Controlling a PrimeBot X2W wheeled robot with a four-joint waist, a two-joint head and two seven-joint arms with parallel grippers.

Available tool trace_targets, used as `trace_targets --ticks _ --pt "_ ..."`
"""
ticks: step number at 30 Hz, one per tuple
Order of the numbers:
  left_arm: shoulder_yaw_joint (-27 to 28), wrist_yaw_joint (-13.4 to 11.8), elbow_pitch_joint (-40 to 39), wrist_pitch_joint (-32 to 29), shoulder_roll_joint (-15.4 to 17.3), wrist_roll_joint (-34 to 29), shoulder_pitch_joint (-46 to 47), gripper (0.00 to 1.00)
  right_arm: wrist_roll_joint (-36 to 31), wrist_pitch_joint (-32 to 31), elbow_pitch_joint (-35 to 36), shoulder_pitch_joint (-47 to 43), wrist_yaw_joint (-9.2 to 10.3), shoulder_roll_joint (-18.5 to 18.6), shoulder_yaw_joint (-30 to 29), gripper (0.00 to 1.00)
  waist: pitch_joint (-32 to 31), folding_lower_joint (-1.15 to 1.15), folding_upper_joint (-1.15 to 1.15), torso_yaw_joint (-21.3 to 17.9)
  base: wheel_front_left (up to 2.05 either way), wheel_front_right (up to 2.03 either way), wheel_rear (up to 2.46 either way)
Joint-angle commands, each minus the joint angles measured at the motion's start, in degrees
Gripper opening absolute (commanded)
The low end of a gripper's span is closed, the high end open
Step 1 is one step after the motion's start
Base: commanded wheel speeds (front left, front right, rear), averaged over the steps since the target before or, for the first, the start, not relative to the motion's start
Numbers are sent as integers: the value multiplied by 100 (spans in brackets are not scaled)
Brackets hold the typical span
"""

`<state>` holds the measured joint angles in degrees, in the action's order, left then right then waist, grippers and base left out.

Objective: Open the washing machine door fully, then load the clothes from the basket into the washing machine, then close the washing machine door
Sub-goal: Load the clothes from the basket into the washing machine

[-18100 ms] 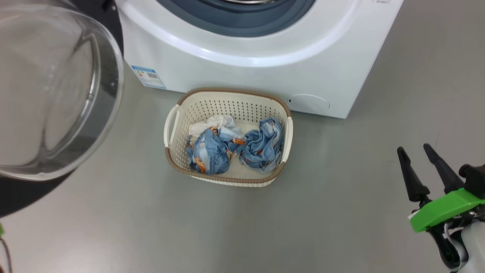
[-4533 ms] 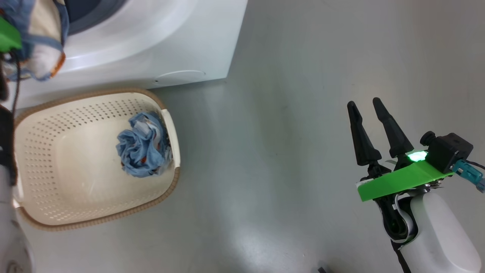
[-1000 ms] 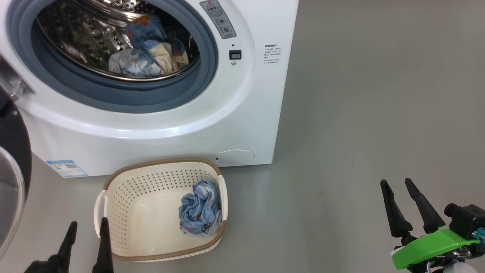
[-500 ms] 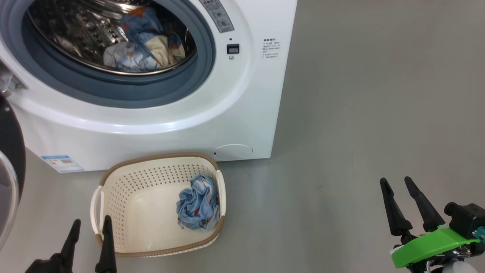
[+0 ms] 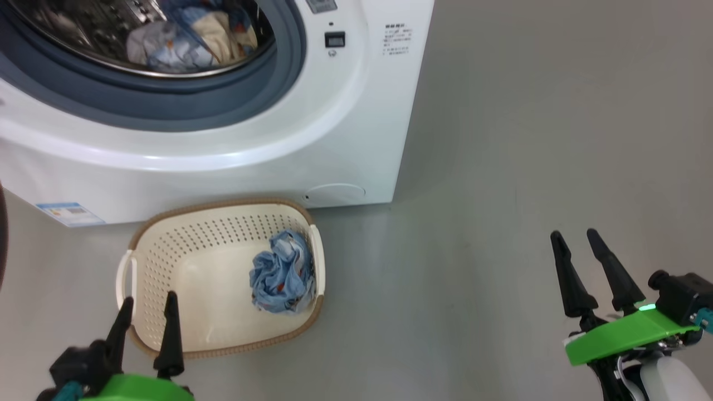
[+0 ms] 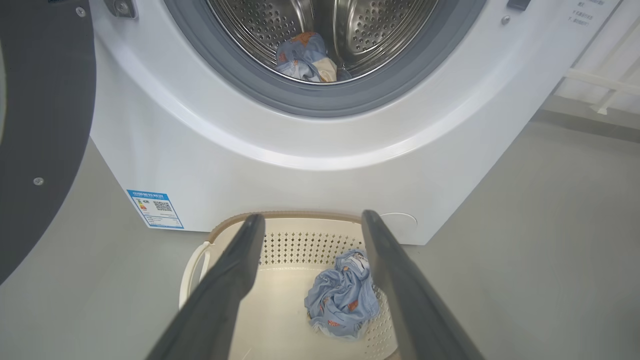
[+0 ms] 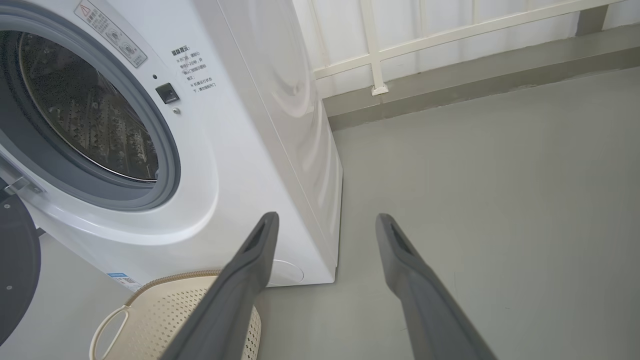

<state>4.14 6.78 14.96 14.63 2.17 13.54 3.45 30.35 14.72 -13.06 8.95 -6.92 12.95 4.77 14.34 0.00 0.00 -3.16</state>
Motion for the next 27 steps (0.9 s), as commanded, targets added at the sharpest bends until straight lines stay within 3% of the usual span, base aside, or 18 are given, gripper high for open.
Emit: trace_targets --ticks 1,13,27 --pt "150 -7 -3 37 71 39 248 100 -62 28 158 147 -57 34 106 100 206 0 0 -48 0 0 0" --pt "-205 66 1222 37 96 -94 1357 100 -93 28 226 597 -57 -99 128 100 974 0 0 -227 0 0 0" --pt "-1236 69 2763 37 456 226 2914 100 -106 28 331 1107 -57 -147 163 100 1993 0 0 -402 0 0 0"
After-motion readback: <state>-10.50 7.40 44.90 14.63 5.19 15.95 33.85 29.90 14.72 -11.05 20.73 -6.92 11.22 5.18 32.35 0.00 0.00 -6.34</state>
